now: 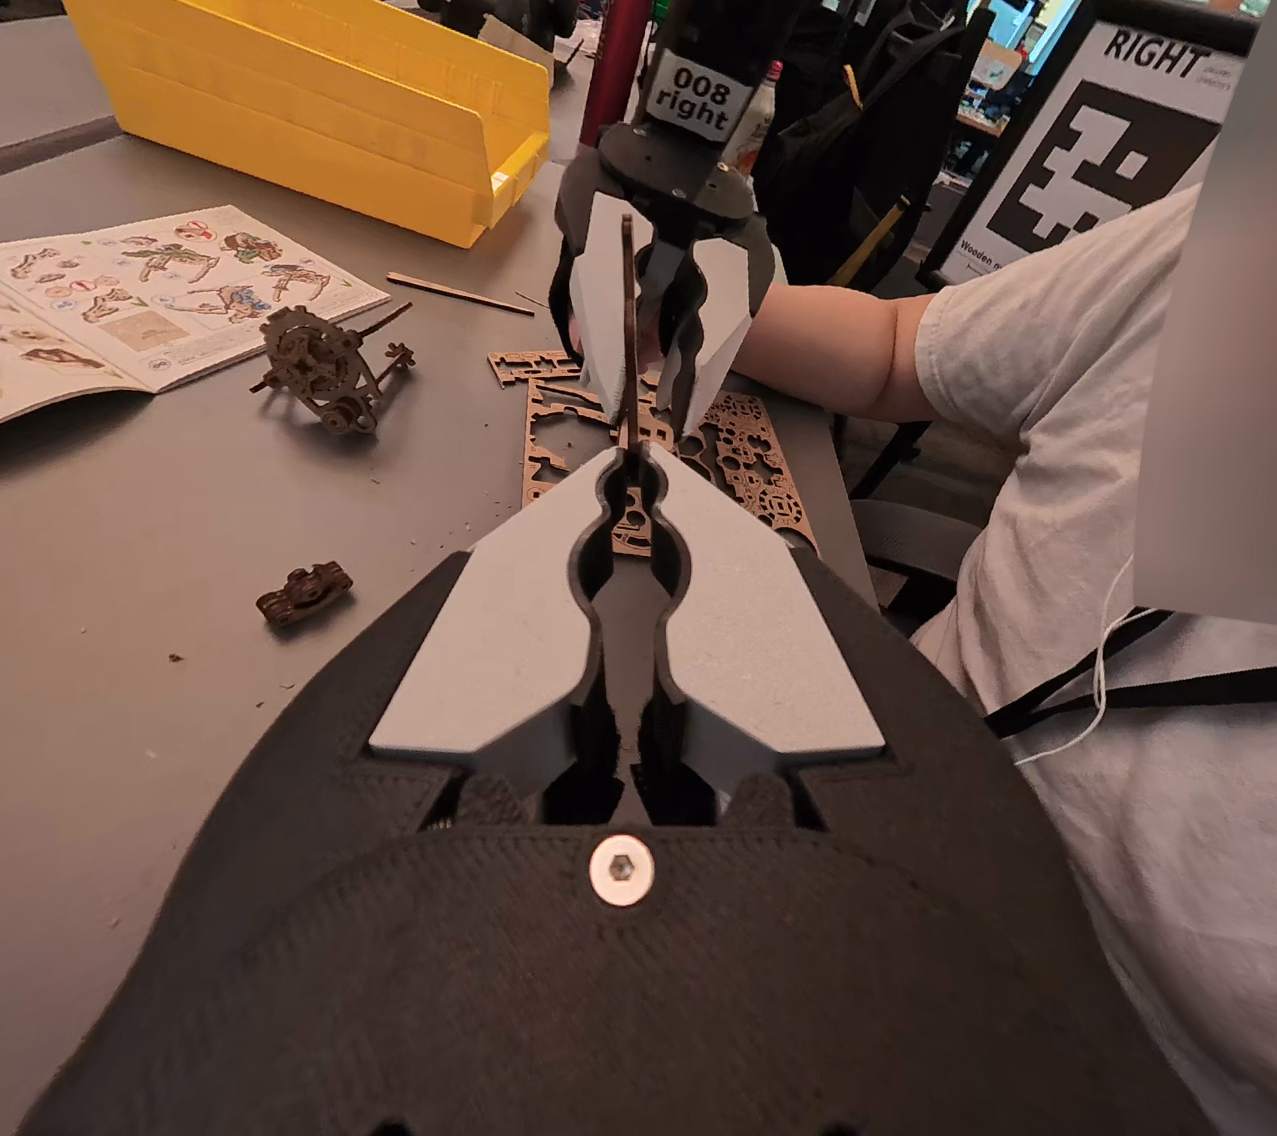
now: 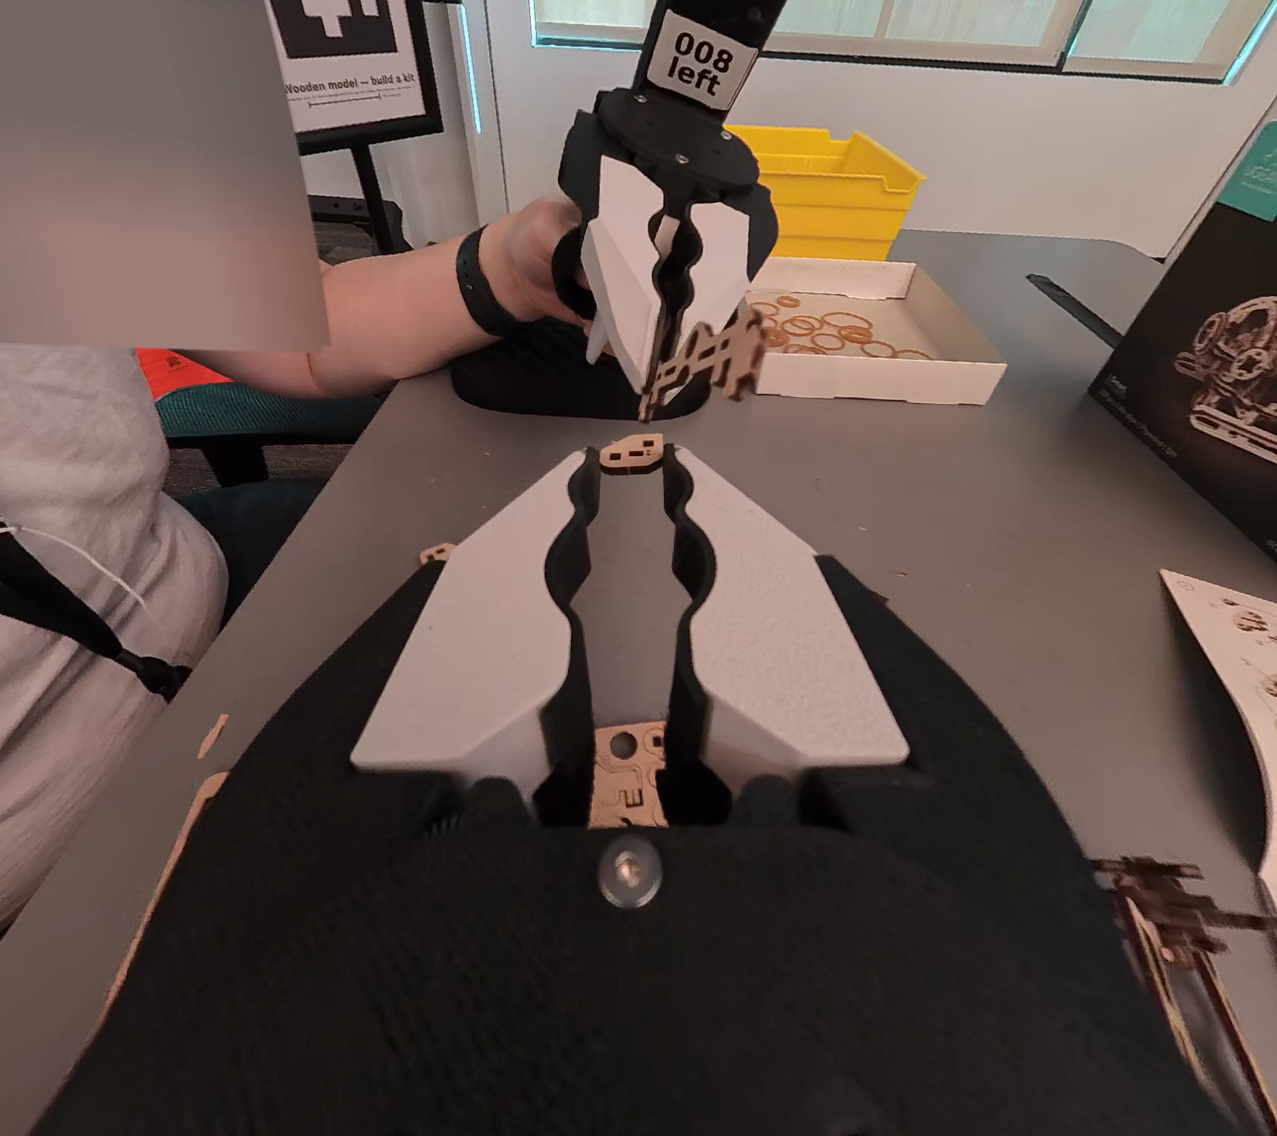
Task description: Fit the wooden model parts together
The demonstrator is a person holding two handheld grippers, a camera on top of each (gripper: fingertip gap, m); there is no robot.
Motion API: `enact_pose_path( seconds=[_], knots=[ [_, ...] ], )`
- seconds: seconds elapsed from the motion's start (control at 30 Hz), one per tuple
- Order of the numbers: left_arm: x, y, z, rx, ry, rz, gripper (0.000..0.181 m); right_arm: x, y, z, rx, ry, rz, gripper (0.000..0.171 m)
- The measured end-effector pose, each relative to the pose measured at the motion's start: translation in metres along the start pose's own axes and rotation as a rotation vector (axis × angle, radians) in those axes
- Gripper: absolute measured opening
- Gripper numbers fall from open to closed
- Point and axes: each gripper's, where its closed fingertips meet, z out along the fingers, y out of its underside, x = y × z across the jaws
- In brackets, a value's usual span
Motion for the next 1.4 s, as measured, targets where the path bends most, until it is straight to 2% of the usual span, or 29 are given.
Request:
enact_pose_path(
  seconds=[0.6,1.17,1.4],
  knots=[
    [0.004,0.004,0.004,-0.023,0.027,-0.011,0.000,-0.004,-0.006,0.001,0.047,-0.055,0.113,0.017],
    [0.009,-0.015,-0.006,0.096,0.072,-0.066,0.000,0.002,-0.033,0.000,0.302,-0.093,0.300,0.016],
    [0.006,-0.012,-0.001,0.090,0.060,-0.074,0.000,0.006,-0.036,-0.001,0.362,-0.086,0.336,0.016]
  ],
)
